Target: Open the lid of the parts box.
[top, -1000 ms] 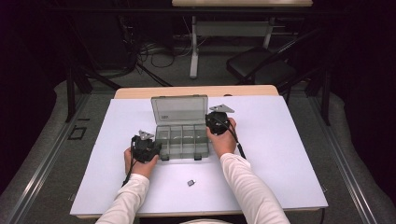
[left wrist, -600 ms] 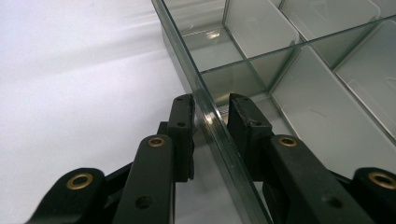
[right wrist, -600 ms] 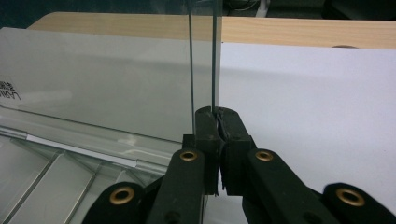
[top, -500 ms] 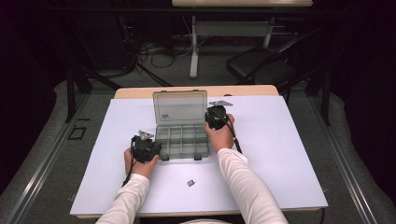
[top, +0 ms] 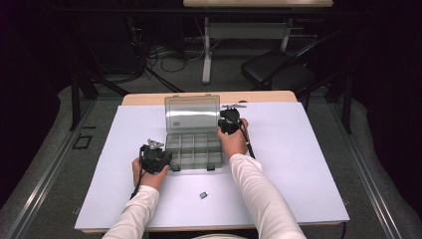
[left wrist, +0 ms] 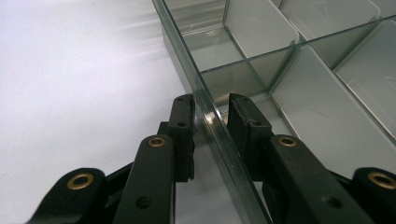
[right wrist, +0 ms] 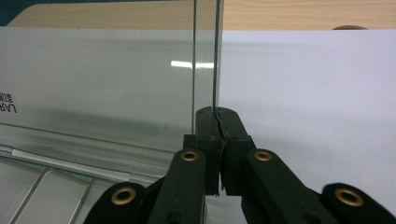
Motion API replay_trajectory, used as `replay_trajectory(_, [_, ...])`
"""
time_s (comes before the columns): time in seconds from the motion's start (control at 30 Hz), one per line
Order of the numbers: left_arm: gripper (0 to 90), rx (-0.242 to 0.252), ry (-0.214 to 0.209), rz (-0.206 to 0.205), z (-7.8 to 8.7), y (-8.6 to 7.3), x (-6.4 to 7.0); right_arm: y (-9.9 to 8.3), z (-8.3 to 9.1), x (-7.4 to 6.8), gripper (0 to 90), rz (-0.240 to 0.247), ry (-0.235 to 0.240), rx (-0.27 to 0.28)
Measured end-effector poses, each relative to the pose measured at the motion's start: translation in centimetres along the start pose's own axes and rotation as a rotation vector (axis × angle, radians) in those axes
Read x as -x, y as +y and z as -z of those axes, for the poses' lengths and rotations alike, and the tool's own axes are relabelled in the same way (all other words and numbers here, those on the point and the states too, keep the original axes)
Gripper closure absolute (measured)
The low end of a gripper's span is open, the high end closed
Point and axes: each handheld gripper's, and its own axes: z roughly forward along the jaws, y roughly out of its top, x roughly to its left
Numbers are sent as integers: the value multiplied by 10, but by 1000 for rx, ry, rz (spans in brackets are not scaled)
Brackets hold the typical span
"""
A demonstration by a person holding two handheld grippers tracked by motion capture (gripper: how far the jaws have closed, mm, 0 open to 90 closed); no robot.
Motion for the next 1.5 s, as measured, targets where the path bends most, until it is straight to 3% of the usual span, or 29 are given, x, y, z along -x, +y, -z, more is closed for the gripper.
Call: replay_trajectory(1.5, [720,-4,-6,-8,0,0,-1,-4,-14,4,889,-29,-13,-46])
